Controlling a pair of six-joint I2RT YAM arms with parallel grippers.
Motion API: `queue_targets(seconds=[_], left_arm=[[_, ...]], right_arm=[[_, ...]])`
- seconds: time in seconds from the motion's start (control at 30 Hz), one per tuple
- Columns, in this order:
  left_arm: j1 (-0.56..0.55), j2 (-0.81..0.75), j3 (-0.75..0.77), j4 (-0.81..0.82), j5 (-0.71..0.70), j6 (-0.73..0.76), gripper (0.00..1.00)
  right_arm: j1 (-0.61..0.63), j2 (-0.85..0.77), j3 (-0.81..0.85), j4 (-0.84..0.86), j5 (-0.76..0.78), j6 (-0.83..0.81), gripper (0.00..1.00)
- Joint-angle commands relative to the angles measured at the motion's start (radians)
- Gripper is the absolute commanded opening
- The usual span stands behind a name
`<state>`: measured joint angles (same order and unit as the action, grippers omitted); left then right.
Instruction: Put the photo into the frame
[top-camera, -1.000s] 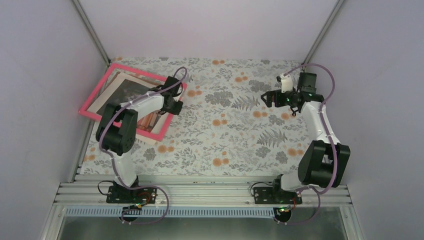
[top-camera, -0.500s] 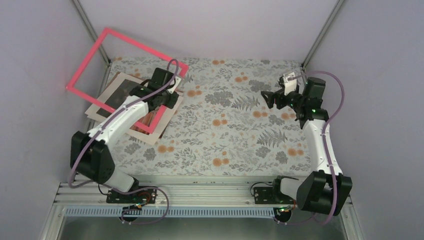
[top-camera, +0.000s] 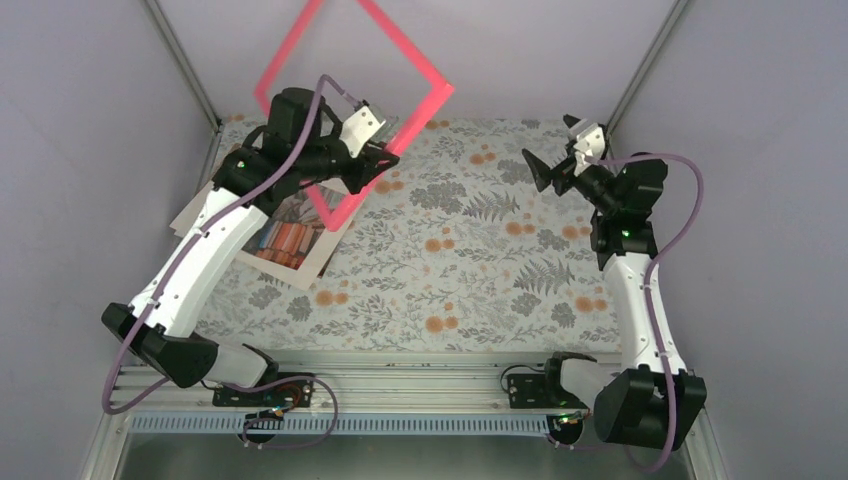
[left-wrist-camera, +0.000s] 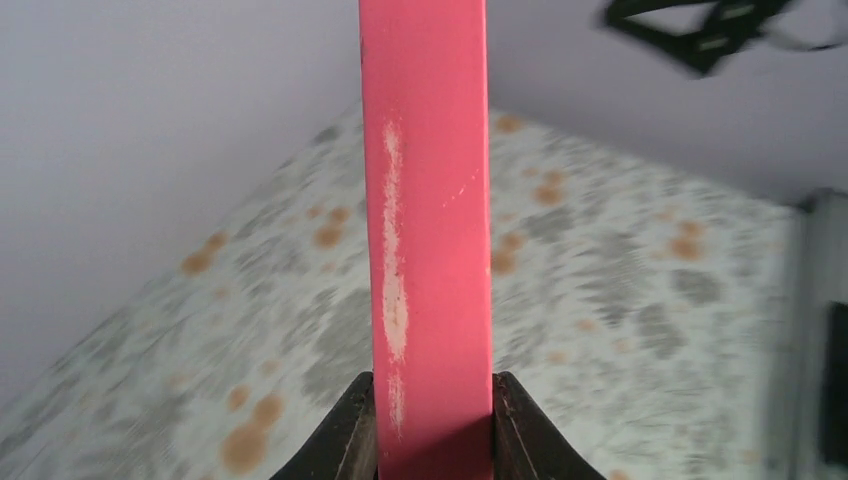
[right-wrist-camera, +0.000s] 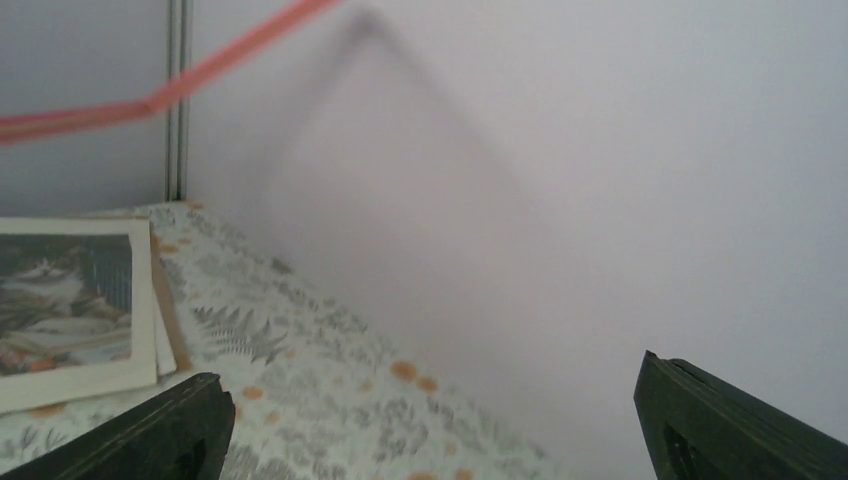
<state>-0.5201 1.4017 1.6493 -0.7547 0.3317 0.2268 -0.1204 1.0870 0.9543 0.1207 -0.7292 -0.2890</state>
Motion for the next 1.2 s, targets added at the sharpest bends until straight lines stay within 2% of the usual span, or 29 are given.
queue_targets(seconds=[0.0, 0.2, 0.37, 0.63, 0.83, 0.97, 1.03, 1.17], left_arm=[[-0.005, 0.012, 0.121, -0.032, 0.408, 0.09, 0.02], [-0.006, 0.029, 0.216, -0.089, 0.74, 0.109, 0.02], [-0.006, 0.029, 0.238, -0.104, 0.894, 0.101, 0.02], [-0.01, 0.026, 0.221, -0.127, 1.016, 0.113, 0.02], [-0.018, 0.028, 0.211, -0.117, 1.06, 0.098, 0.02], [-0.024, 0.027, 0.198, -0.111, 1.073, 0.09, 0.03], [-0.026, 0.028, 0.191, -0.108, 1.077, 0.084, 0.03], [-0.03, 0.029, 0.178, -0.099, 1.086, 0.074, 0.02]], right_arm=[[0.04, 0.003, 0.073, 0.169, 0.024, -0.02, 0.99], [0.109, -0.032, 0.105, 0.223, 0.072, -0.137, 0.95], [0.2, -0.023, 0.132, 0.25, 0.116, -0.327, 0.96], [0.24, 0.063, 0.244, 0.278, 0.15, -0.444, 0.97], [0.321, 0.113, 0.276, 0.294, 0.191, -0.657, 0.91], [0.385, 0.154, 0.285, 0.334, 0.28, -0.786, 0.91], [0.404, 0.182, 0.302, 0.363, 0.318, -0.804, 0.91], [0.418, 0.224, 0.341, 0.404, 0.352, -0.83, 0.85]])
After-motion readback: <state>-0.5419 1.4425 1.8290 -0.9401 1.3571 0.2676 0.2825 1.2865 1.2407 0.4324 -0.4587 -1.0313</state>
